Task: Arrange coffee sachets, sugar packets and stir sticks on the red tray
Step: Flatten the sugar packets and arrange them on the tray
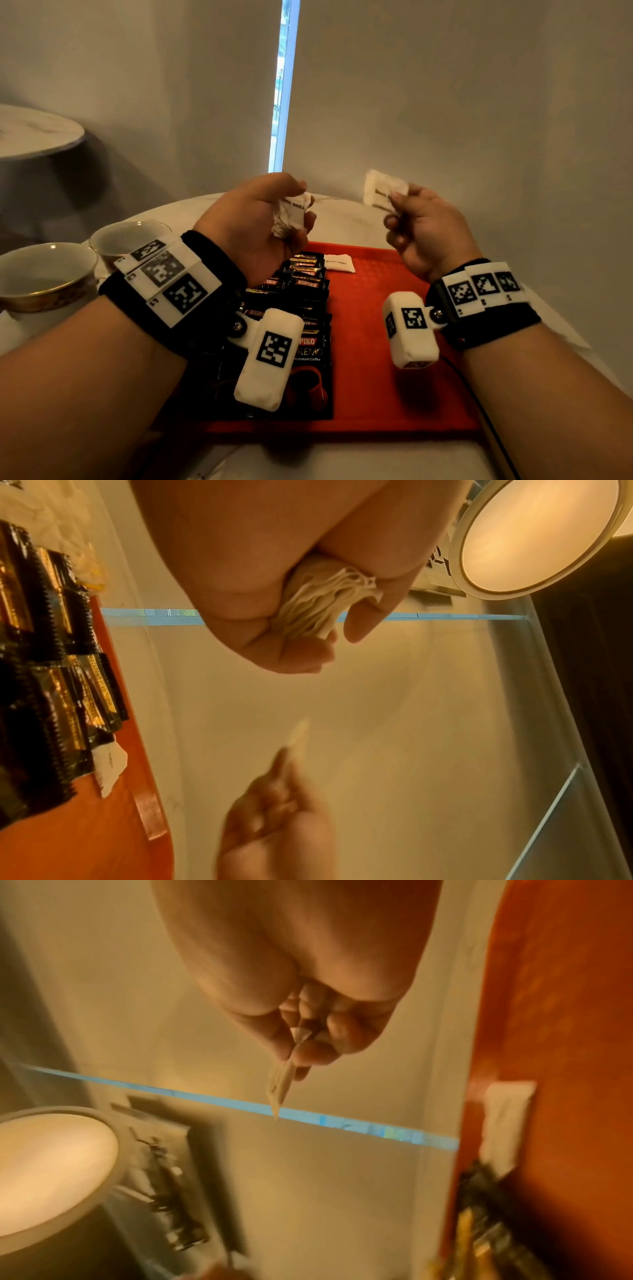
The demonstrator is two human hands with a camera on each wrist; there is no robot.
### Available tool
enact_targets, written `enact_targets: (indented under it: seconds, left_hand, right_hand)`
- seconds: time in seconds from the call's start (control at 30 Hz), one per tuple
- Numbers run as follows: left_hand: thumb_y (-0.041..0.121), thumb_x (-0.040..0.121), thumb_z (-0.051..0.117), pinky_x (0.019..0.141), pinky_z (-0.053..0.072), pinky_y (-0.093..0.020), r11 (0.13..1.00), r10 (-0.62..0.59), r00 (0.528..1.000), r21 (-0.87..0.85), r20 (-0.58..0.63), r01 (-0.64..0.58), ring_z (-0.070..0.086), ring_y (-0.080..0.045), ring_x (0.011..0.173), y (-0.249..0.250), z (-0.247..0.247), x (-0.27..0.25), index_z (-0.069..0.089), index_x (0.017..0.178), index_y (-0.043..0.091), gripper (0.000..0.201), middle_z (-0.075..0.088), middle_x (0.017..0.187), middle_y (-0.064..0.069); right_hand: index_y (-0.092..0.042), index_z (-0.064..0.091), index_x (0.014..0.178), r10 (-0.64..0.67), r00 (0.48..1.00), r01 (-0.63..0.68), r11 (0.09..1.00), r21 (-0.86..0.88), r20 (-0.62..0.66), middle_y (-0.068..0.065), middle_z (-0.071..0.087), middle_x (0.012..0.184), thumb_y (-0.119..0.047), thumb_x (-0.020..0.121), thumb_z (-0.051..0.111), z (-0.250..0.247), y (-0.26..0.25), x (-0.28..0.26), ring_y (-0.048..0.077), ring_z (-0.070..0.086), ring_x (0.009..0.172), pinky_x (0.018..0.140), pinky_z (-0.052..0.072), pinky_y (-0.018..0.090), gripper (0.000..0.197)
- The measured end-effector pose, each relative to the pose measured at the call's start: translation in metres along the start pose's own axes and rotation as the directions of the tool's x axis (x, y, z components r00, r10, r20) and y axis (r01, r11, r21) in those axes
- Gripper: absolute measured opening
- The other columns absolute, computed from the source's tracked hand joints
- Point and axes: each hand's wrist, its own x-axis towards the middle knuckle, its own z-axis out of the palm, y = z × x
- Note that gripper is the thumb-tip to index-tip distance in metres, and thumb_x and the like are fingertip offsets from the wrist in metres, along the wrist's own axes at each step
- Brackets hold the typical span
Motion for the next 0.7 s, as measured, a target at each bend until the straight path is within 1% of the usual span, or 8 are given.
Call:
enact_targets:
  seconds: [0.1, 0.17, 0.2, 0.27, 0.33, 0.4, 0.5, 0.7]
  left_hand:
    - [0.012, 0.091, 0.055, 0.046, 0.043, -0.02, 1.0, 0.01, 1.0, -0.021, -0.006, -0.01, 0.057, -0.017, 0.067, 0.0, -0.001, 0.001, 0.057, 0.099, 0.01, 0.008, 0.053, 0.105, -0.013]
    - [0.011, 0.091, 0.054, 0.046, 0.045, -0.021, 0.999, 0.016, 1.0, -0.03, 0.003, -0.016, 0.057, -0.017, 0.068, 0.0, -0.001, 0.003, 0.059, 0.097, 0.011, 0.008, 0.054, 0.104, -0.013]
    - [0.011, 0.091, 0.053, 0.047, 0.045, -0.021, 0.999, 0.018, 1.0, -0.034, 0.005, -0.018, 0.057, -0.017, 0.068, 0.001, -0.002, 0.004, 0.059, 0.097, 0.011, 0.008, 0.054, 0.104, -0.013]
    - [0.011, 0.09, 0.051, 0.048, 0.046, -0.022, 0.999, 0.021, 1.0, -0.045, 0.008, -0.021, 0.058, -0.017, 0.069, 0.0, -0.003, 0.004, 0.059, 0.097, 0.011, 0.011, 0.053, 0.104, -0.013]
    - [0.009, 0.09, 0.047, 0.05, 0.048, -0.021, 0.997, 0.033, 0.999, -0.067, 0.028, -0.031, 0.058, -0.018, 0.068, 0.0, -0.002, 0.004, 0.057, 0.099, 0.01, 0.013, 0.053, 0.102, -0.013]
    - [0.008, 0.091, 0.043, 0.053, 0.049, -0.02, 0.995, 0.045, 0.998, -0.093, 0.041, -0.041, 0.057, -0.018, 0.067, -0.001, -0.001, 0.002, 0.055, 0.1, 0.008, 0.015, 0.053, 0.097, -0.013]
    - [0.008, 0.09, 0.04, 0.055, 0.05, -0.022, 0.993, 0.054, 0.997, -0.107, 0.052, -0.048, 0.057, -0.019, 0.068, -0.002, 0.001, 0.0, 0.054, 0.099, 0.008, 0.017, 0.053, 0.096, -0.013]
    - [0.009, 0.09, 0.039, 0.056, 0.051, -0.022, 0.991, 0.054, 0.996, -0.123, 0.069, -0.046, 0.058, -0.02, 0.07, -0.001, 0.001, -0.002, 0.054, 0.103, 0.007, 0.02, 0.052, 0.099, -0.014]
  right_hand:
    - [-0.014, 0.054, 0.094, 0.166, 0.974, -0.183, 0.978, -0.1, -0.157, 0.004, 0.06, 0.077, -0.004, 0.097, 0.056, -0.028, 0.029, 0.019, 0.009, 0.05, 0.048, 0.035, 0.031, 0.019, 0.011]
    - [-0.01, 0.056, 0.095, 0.26, 0.949, -0.285, 0.949, -0.137, -0.178, 0.007, 0.058, 0.078, -0.002, 0.097, 0.055, -0.039, 0.045, 0.027, 0.01, 0.049, 0.048, 0.034, 0.032, 0.021, 0.008]
    - [-0.006, 0.059, 0.099, 0.3, 0.938, -0.326, 0.934, -0.146, -0.175, 0.008, 0.06, 0.081, -0.001, 0.097, 0.052, -0.043, 0.051, 0.03, 0.01, 0.05, 0.047, 0.034, 0.033, 0.022, 0.009]
    - [0.0, 0.06, 0.114, 0.358, 0.918, -0.383, 0.913, -0.142, -0.171, 0.013, 0.063, 0.093, 0.001, 0.097, 0.047, -0.048, 0.059, 0.033, 0.009, 0.05, 0.045, 0.035, 0.033, 0.022, 0.021]
    - [0.003, 0.056, 0.124, 0.383, 0.911, -0.403, 0.905, -0.136, -0.152, 0.015, 0.062, 0.099, 0.003, 0.097, 0.043, -0.051, 0.061, 0.035, 0.008, 0.049, 0.046, 0.036, 0.032, 0.021, 0.03]
    - [0.005, 0.055, 0.128, 0.397, 0.907, -0.416, 0.898, -0.147, -0.14, 0.016, 0.064, 0.101, 0.003, 0.098, 0.04, -0.051, 0.06, 0.033, 0.008, 0.047, 0.047, 0.037, 0.032, 0.019, 0.033]
    - [0.007, 0.056, 0.127, 0.419, 0.898, -0.438, 0.881, -0.178, -0.134, 0.019, 0.067, 0.111, 0.004, 0.099, 0.039, -0.051, 0.058, 0.03, 0.007, 0.049, 0.049, 0.037, 0.034, 0.019, 0.033]
    - [0.004, 0.06, 0.124, 0.409, 0.897, -0.438, 0.873, -0.212, -0.17, 0.02, 0.069, 0.114, 0.005, 0.098, 0.039, -0.049, 0.06, 0.029, 0.007, 0.051, 0.046, 0.035, 0.034, 0.019, 0.034]
